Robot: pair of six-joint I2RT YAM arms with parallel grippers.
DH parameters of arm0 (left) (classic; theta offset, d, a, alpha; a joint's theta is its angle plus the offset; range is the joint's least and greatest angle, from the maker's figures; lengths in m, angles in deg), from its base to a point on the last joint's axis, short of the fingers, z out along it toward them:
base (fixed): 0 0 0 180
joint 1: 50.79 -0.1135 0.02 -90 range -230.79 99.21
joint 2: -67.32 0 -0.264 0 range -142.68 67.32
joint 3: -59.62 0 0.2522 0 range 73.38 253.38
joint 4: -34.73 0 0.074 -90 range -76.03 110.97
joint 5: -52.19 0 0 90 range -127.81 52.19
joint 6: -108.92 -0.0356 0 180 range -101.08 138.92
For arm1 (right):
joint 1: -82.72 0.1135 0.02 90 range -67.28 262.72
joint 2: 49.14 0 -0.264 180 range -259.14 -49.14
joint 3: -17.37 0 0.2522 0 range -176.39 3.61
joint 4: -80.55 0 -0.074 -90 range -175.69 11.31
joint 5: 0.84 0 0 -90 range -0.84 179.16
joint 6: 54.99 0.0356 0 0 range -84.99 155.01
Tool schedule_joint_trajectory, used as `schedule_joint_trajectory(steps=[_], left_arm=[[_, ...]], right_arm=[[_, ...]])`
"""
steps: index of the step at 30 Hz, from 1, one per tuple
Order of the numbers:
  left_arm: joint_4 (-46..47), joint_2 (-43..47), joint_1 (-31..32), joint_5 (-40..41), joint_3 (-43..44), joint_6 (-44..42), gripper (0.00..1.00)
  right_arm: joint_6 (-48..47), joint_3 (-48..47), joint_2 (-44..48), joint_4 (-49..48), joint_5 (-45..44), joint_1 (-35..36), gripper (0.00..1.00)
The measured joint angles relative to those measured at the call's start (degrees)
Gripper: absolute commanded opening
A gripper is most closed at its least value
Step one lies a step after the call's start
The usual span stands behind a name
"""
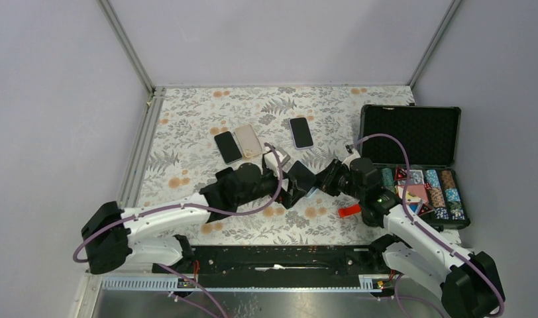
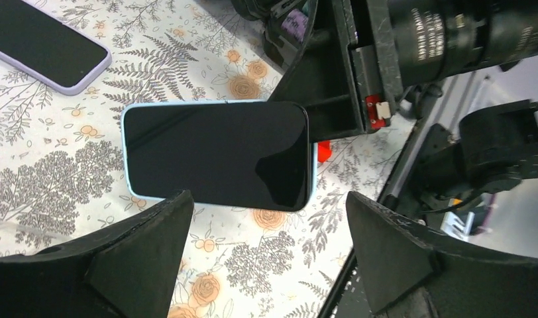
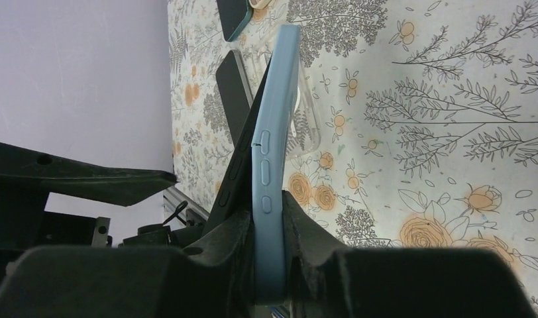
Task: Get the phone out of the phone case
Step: Remove the phone case from the phone.
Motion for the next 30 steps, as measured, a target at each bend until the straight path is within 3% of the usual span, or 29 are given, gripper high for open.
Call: schedule_joint_trajectory(steps=[6, 13, 17, 21, 26, 30], left_arm=[[-0.1, -8.8, 5.1, 6.3, 5.3, -4.9, 0.88], [0.6, -14.2, 8.7, 12.4, 7.3, -7.7, 0.57], [1.6, -15.0, 9.8, 13.7, 7.3, -7.6, 0.46], [3.0, -15.0, 10.4, 14.1, 7.2, -7.3, 0.45], [3.7, -15.6, 10.4, 14.3, 7.2, -6.9, 0.59], [4.7, -17.1, 10.4, 14.2, 7.1, -6.7, 0.54]], right_arm=[[0.0, 0.0, 2.4, 4.6, -0.7, 0.0, 0.00], [0.0, 0.5, 2.7, 7.3, -0.7, 0.0, 0.00], [0.1, 1.1, 3.3, 8.4, -1.0, -0.1, 0.00], [0.1, 1.3, 4.0, 9.0, -1.0, -0.1, 0.00], [0.1, 1.3, 4.7, 9.7, -0.9, -0.1, 0.00], [-0.1, 1.3, 4.8, 11.2, -0.7, -0.1, 0.00]])
